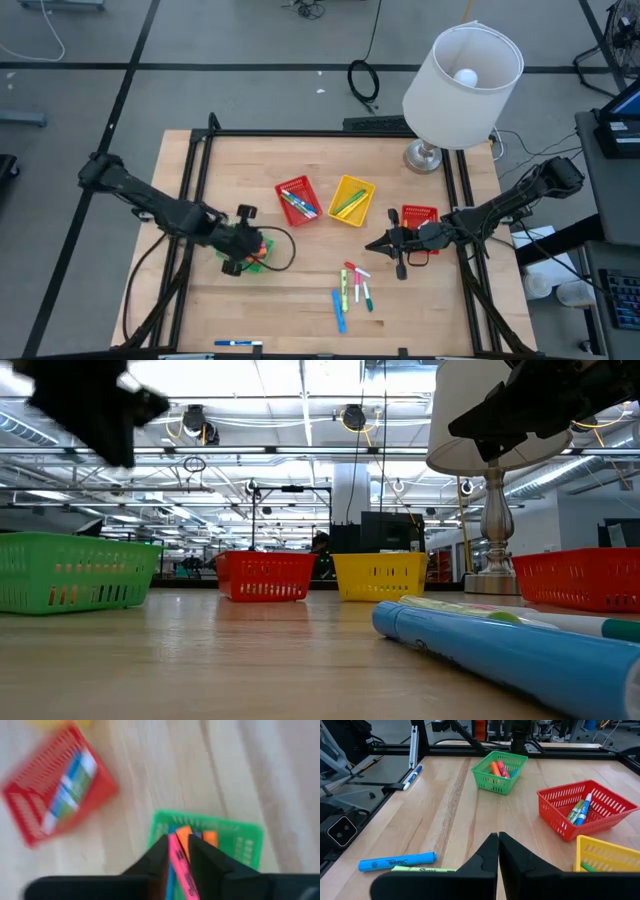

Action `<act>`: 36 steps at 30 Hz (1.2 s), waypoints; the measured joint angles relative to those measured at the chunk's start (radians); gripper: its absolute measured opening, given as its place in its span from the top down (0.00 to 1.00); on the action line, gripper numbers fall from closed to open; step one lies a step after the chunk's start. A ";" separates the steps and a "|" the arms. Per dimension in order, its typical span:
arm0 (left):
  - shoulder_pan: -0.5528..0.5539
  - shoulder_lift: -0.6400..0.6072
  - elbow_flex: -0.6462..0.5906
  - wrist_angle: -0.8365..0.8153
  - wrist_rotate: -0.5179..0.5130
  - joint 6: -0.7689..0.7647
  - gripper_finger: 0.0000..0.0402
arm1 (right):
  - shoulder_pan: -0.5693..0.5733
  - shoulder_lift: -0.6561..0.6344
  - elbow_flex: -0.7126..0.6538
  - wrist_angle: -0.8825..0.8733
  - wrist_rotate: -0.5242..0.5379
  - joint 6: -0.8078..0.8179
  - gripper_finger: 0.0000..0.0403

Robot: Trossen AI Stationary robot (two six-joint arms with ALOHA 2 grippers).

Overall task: Pick & Place Markers
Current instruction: Put the white and red marker into the right red bin

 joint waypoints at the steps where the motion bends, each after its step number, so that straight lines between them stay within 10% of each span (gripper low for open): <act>1: 0.000 -0.024 0.019 -0.001 -0.008 0.027 0.85 | 0.000 0.000 0.000 0.000 0.000 0.000 1.00; 8: 0.000 -0.366 -0.033 0.215 0.019 0.234 0.97 | 0.007 0.000 0.000 -0.011 -0.006 0.006 1.00; 21: 0.082 -0.940 -0.681 0.947 0.114 0.307 0.99 | 0.011 0.000 -0.006 -0.006 -0.002 -0.049 1.00; 36: 0.085 -1.226 -0.869 0.899 0.095 0.350 0.99 | 0.020 -0.276 -0.050 0.087 -0.003 -0.255 1.00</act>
